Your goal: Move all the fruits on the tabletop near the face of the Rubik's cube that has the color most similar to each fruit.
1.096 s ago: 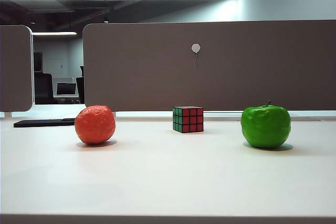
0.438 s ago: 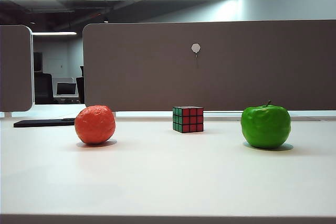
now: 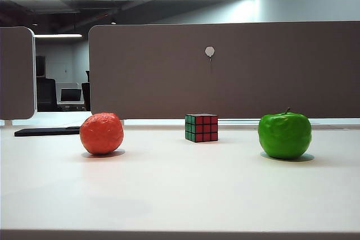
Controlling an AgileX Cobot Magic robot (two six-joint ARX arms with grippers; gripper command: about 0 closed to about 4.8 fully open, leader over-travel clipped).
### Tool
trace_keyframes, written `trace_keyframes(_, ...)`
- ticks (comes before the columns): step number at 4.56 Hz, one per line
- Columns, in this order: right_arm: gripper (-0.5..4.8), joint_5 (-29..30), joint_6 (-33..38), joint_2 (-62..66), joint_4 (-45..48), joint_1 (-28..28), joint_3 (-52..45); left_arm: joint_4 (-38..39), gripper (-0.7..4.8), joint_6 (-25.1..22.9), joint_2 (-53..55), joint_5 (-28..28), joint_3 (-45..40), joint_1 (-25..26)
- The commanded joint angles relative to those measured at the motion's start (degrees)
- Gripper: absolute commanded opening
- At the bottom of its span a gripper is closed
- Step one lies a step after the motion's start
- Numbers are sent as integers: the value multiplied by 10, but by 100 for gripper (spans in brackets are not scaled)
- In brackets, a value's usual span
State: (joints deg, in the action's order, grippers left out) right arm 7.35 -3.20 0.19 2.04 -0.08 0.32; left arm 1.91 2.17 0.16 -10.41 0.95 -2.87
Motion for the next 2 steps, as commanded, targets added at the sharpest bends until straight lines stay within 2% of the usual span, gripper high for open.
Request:
trace_keyframes(1, 0, 18, -5, -1, -22, 0, 49, 10, -6, -28, 1, -143, 29, 0)
trace_keyframes(2, -1, 43, -48, 99, -183, 0, 224, 23, -6, -31, 12, -167, 92, 0)
